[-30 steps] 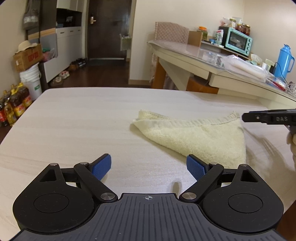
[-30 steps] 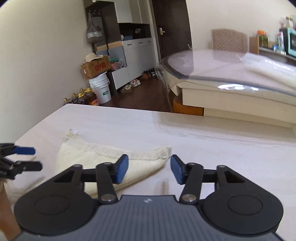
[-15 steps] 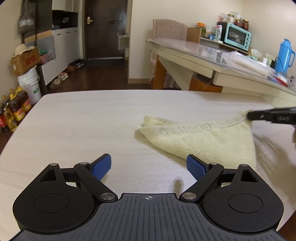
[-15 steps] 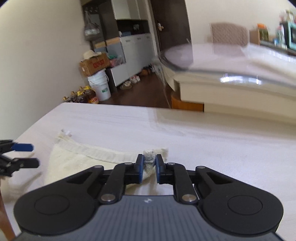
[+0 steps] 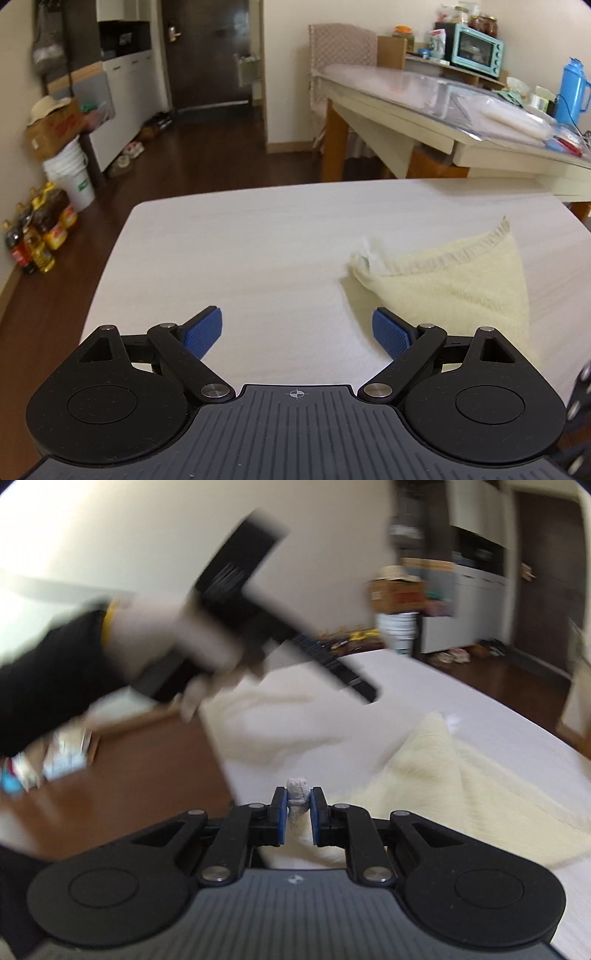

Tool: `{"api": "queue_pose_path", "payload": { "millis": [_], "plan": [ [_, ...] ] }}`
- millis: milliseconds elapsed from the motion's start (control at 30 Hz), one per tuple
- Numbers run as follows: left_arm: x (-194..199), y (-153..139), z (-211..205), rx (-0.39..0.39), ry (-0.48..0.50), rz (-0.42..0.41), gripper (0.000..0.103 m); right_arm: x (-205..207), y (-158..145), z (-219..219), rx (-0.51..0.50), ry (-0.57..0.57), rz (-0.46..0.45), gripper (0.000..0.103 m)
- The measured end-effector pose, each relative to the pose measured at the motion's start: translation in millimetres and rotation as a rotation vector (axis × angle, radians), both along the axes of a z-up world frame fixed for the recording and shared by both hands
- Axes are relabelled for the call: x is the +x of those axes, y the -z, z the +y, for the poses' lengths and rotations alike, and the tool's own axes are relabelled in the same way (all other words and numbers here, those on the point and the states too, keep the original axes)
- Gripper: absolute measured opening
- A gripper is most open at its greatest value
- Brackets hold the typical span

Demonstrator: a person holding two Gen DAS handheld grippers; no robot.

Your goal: Fold towel

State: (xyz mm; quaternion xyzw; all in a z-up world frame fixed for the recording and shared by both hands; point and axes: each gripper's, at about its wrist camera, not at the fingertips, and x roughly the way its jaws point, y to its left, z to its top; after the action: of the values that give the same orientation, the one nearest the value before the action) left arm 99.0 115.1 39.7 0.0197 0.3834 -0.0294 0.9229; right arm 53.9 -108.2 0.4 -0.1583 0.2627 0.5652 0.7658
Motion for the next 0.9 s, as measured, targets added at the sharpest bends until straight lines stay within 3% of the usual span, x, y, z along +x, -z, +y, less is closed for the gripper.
{"api": "queue_pose_path", "payload": {
  "millis": [167,333,433,533,633,833,900],
  "plan": [
    [-6,11,-3,-0.019,0.013,0.013,0.092,-2,5,7,-0.043,-0.045,-0.018,0.016],
    [-1,16,-4,-0.037,0.022,0.016,0.092,6,-10,-4,-0.009,-0.029,-0.07,0.038],
    [9,17,-7,-0.05,0.048,0.019,0.092,20,-22,-20,0.033,0.034,-0.095,0.045],
    [24,18,-13,-0.078,0.083,0.025,0.089,37,-23,-32,0.002,0.137,-0.156,0.05],
    [39,22,-22,-0.088,0.117,0.04,0.081,59,-18,-44,-0.039,0.239,-0.178,0.049],
    [56,33,-34,-0.116,0.157,0.088,0.05,72,-10,-64,-0.074,0.336,-0.155,0.05],
    [58,34,-37,-0.114,0.161,0.087,0.019,70,-10,-68,-0.079,0.351,-0.157,0.05]
  ]
}}
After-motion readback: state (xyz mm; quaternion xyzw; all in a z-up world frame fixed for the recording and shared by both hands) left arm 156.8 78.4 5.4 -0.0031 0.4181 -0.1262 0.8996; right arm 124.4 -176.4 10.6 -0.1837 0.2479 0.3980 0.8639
